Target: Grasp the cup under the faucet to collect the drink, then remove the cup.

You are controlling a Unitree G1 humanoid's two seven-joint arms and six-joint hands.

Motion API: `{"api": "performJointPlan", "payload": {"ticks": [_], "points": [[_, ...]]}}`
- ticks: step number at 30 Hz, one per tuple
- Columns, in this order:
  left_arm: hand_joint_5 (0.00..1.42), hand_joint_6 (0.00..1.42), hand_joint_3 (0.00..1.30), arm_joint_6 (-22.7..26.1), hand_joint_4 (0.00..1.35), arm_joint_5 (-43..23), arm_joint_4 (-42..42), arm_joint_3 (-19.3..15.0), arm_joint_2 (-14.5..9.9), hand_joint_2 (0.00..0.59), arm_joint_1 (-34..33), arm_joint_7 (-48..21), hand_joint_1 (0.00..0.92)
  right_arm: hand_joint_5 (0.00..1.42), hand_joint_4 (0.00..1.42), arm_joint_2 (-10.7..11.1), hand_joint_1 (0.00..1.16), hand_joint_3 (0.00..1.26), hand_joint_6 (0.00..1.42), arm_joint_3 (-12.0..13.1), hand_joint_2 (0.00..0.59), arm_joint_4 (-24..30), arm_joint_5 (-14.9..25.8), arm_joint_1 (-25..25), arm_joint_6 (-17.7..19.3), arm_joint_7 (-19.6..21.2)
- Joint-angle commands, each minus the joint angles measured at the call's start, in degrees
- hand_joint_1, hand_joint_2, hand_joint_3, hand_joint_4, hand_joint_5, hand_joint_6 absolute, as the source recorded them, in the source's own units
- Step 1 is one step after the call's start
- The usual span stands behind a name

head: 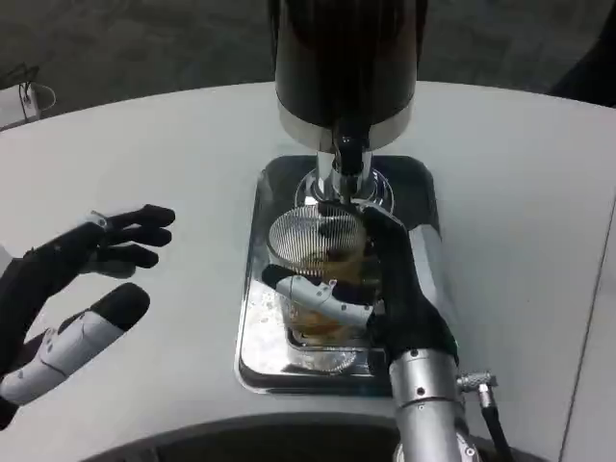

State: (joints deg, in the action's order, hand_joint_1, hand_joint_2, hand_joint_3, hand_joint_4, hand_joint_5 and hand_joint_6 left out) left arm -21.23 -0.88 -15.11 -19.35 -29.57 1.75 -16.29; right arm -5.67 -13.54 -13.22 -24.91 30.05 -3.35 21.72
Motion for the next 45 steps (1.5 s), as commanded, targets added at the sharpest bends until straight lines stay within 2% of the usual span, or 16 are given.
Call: {"api": "performJointPlan", "payload": {"ticks": [1,2,6,9,11,16,21,28,36,45], "points": [[0.40,0.42,0.35,0.4,0.34,-0.5,-0.5,-0.4,-0.6,0.095,0.6,-0.7,0.000,0.83,0.74,-1.4,0.88,0.57,0.74,-0.5,0.257,0.0,-0.9,-1.8,0.5,2.1],[0.40,0.43,0.35,0.3,0.34,-0.6,-0.4,-0.4,-0.6,0.096,0.6,-0.7,0.000,0.85,0.76,-1.4,0.88,0.58,0.77,-0.5,0.260,0.0,-1.0,-1.9,0.5,2.5],[0.40,0.43,0.36,0.2,0.35,-0.6,-0.4,-0.3,-0.5,0.096,0.7,-0.6,0.000,1.06,0.92,-1.6,0.89,0.69,1.08,-0.5,0.262,0.2,-0.6,-2.6,1.3,3.3],[0.40,0.43,0.36,0.2,0.35,-0.7,-0.4,-0.2,-0.4,0.096,0.6,-0.5,0.000,1.17,1.02,-1.4,0.88,0.75,1.22,-0.5,0.258,0.8,-0.3,-3.3,2.0,3.2],[0.40,0.43,0.36,0.1,0.35,-0.6,-0.4,-0.1,-0.3,0.096,0.4,-0.4,0.000,1.26,1.10,-1.4,0.88,0.82,1.29,-0.5,0.253,1.5,-0.1,-3.8,2.2,2.8],[0.40,0.43,0.36,-0.1,0.35,-0.4,-0.1,0.1,-0.3,0.096,-0.4,-0.2,0.000,1.36,1.19,-1.1,0.89,0.92,1.42,-1.2,0.259,6.6,0.3,-7.3,2.2,0.3],[0.40,0.44,0.36,-0.3,0.35,0.0,0.6,0.6,-0.2,0.096,-1.7,0.0,0.000,1.41,1.22,-0.6,0.89,0.96,1.42,-2.0,0.264,12.0,0.1,-11.3,2.3,-2.3],[0.37,0.42,0.34,-0.9,0.32,3.8,1.0,2.7,-0.3,0.096,-1.8,-0.1,0.000,1.42,1.29,1.2,0.91,1.04,1.42,-2.0,0.257,22.3,1.1,-18.0,1.8,-6.0],[0.28,0.34,0.29,-3.2,0.22,10.5,0.8,5.9,-0.8,0.092,-1.5,0.6,0.000,1.42,1.32,3.4,0.92,1.07,1.42,0.8,0.257,32.4,3.1,-23.9,0.9,-10.7],[0.19,0.29,0.24,-6.7,0.13,18.5,-1.2,6.6,-1.2,0.086,1.6,2.2,0.000,1.42,1.34,6.5,0.92,1.08,1.42,4.6,0.257,42.9,6.6,-30.4,-0.8,-17.0]]}}
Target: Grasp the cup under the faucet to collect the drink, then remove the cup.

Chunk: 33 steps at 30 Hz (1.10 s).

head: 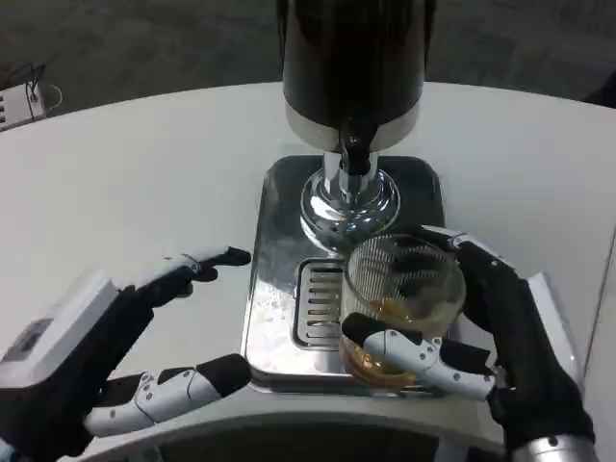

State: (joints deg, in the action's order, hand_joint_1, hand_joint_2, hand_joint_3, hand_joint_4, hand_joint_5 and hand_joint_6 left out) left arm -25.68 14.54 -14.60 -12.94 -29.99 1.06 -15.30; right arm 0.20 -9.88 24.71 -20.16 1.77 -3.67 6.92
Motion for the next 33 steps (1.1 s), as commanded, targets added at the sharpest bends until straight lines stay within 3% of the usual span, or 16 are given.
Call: {"api": "performJointPlan", "payload": {"ticks": [1,12,22,33], "points": [[0.17,0.27,0.23,-2.5,0.11,3.7,-2.1,0.2,-0.8,0.085,2.9,1.3,0.000,1.42,1.34,0.9,0.92,1.08,1.42,1.2,0.257,5.9,2.2,-2.6,-0.7,-2.8],[0.05,0.18,0.15,-2.3,0.00,7.8,-7.0,-1.5,-0.3,0.082,8.7,2.8,0.000,1.42,1.35,5.9,0.92,1.09,1.42,5.4,0.257,15.7,6.6,-10.2,-0.7,-10.2],[0.00,0.12,0.05,-1.4,0.00,10.4,-12.1,0.9,-0.7,0.076,12.6,1.1,0.000,1.42,1.36,10.9,0.92,1.09,1.42,11.2,0.257,22.6,12.8,-15.8,0.3,-16.0],[0.00,0.05,0.00,0.9,0.00,13.6,-16.5,1.8,-0.5,0.069,15.3,0.1,0.000,1.42,1.36,12.4,0.92,1.10,1.42,14.4,0.257,26.2,16.2,-17.5,0.1,-18.5]]}}
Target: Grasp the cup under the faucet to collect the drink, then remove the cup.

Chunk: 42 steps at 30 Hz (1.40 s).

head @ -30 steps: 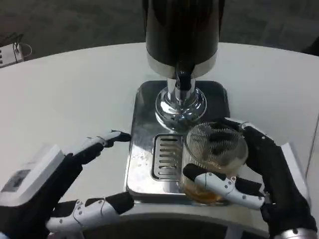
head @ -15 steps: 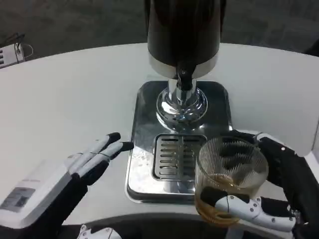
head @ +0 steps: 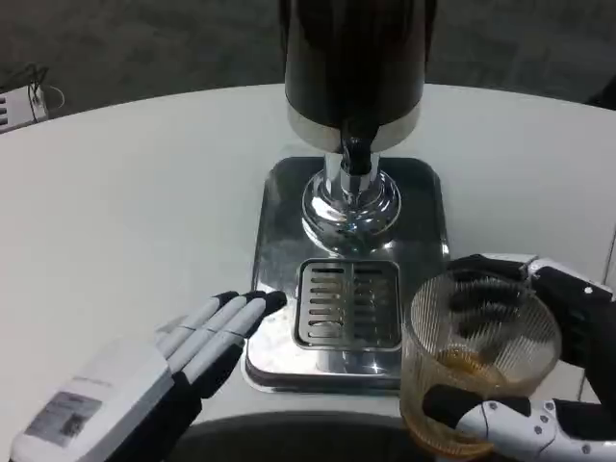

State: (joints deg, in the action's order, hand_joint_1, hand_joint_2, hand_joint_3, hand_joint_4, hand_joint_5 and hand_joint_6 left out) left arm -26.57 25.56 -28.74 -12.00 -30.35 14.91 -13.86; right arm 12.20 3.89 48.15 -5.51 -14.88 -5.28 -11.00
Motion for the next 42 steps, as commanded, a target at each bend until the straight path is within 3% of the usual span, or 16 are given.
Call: {"api": "performJointPlan", "payload": {"ticks": [1,42], "points": [[0.00,0.05,0.00,2.1,0.00,3.2,-2.9,0.9,-0.2,0.069,1.7,-1.6,0.000,1.42,1.36,0.4,0.92,1.10,1.42,0.7,0.257,2.9,1.7,-1.0,1.7,-0.7],[0.00,0.01,0.00,6.3,0.00,3.4,-3.3,1.2,-1.2,0.068,2.0,-3.0,0.000,1.42,1.36,1.2,0.91,1.11,1.42,1.0,0.256,2.9,2.5,-1.3,1.9,-1.5]]}}
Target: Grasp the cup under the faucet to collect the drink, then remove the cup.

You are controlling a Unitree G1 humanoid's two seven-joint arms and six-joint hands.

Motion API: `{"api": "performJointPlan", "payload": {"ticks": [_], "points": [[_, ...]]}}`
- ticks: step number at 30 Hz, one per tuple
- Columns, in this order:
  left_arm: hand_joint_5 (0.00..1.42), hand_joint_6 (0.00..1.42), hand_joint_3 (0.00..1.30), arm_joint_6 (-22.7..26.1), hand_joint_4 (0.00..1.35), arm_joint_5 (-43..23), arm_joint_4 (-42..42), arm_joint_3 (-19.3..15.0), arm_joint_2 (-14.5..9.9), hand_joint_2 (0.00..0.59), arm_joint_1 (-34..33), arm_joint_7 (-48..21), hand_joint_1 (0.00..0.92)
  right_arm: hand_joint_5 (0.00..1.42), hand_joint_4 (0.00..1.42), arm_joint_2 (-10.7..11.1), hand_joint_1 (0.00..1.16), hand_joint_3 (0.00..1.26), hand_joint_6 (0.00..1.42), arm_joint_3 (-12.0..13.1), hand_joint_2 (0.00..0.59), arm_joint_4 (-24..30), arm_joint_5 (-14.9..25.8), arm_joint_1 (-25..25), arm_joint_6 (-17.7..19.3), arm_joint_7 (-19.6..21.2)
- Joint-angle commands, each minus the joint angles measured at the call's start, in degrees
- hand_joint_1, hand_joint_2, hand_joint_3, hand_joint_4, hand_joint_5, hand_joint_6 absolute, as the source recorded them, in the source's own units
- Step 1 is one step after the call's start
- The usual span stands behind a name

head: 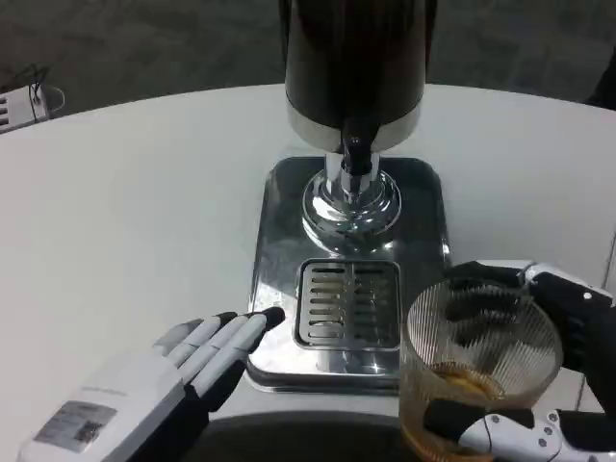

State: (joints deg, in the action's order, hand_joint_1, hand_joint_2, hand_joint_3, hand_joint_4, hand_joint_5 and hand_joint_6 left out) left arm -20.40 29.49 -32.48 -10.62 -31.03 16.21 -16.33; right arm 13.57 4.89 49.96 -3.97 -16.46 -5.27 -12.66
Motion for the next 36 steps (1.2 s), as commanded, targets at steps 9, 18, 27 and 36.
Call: {"api": "performJointPlan", "payload": {"ticks": [9,18,27,36], "points": [[0.00,0.01,0.00,0.2,0.00,-1.1,-0.1,-1.1,-0.5,0.065,1.7,-0.5,0.000,1.42,1.36,-0.3,0.91,1.11,1.42,-0.4,0.255,1.5,0.6,0.0,1.9,0.2],[0.00,0.01,0.00,0.0,0.00,-1.6,-0.5,-1.7,-0.5,0.067,2.6,-0.6,0.000,1.42,1.36,-0.5,0.91,1.11,1.42,-0.5,0.253,1.9,0.6,-0.3,1.7,0.4],[0.00,0.01,0.00,0.2,0.00,-1.9,-0.9,-1.9,-0.6,0.064,2.9,-0.7,0.000,1.42,1.36,-0.6,0.90,1.11,1.42,-0.7,0.253,2.2,0.5,-0.9,1.9,0.5],[0.00,0.01,0.00,0.4,0.00,-2.0,-1.0,-2.0,-0.6,0.064,3.0,-0.9,0.000,1.42,1.36,-0.8,0.91,1.11,1.42,-0.7,0.255,2.3,0.6,-0.9,1.8,0.5]]}}
